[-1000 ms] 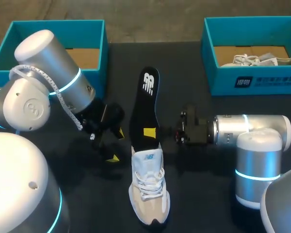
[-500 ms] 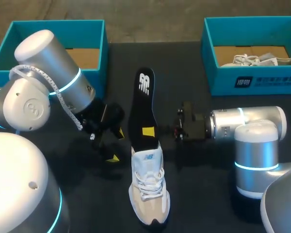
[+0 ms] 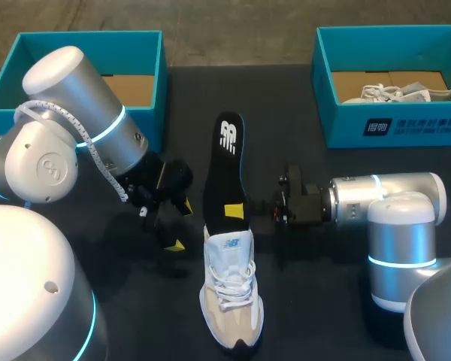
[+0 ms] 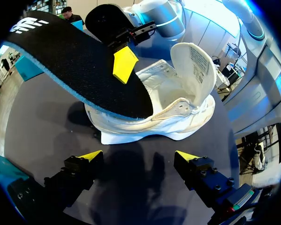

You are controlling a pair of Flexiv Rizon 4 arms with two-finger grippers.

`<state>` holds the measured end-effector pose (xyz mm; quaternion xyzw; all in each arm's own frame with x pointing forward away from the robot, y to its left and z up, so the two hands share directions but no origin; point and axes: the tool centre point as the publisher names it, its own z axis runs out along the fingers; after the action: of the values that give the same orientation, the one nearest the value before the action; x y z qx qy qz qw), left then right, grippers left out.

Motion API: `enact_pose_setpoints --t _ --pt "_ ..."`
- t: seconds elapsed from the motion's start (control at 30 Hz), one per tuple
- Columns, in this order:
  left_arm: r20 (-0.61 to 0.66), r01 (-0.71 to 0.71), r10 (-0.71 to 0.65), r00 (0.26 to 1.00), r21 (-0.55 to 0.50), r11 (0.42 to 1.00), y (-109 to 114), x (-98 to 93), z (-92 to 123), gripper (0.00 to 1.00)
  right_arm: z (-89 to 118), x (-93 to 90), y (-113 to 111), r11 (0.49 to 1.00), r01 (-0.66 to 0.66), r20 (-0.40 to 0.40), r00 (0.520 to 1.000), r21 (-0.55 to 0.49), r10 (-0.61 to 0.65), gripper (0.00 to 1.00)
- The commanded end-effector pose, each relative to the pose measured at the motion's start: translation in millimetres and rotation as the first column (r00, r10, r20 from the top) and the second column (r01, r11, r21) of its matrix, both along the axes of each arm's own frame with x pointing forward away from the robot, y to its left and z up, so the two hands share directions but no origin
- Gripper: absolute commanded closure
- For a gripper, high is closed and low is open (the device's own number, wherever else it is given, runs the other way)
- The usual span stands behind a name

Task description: Take the shoe out of the shoebox, open the shoe tongue, remove and reinsert the insole, then place the shoe into the shoebox

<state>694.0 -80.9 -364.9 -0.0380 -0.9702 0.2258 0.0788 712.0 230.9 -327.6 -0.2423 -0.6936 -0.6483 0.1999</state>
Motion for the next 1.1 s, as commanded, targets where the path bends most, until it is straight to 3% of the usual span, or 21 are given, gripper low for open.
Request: enact_pose_setpoints --t 0.03,1.1 --pt "0.001 0.0 0.0 1.0 -0.001 1.0 1 -0.7 0 0.0 -2 -1.4 2 1.0 -0.01 -0.005 1.0 -0.007 0.01 1.0" --pt "0.001 0.0 0.0 1.0 -0.001 1.0 1 -0.7 0 0.0 -29 -21.1 4 1.0 -0.014 -0.074 0.997 -0.013 0.013 1.0"
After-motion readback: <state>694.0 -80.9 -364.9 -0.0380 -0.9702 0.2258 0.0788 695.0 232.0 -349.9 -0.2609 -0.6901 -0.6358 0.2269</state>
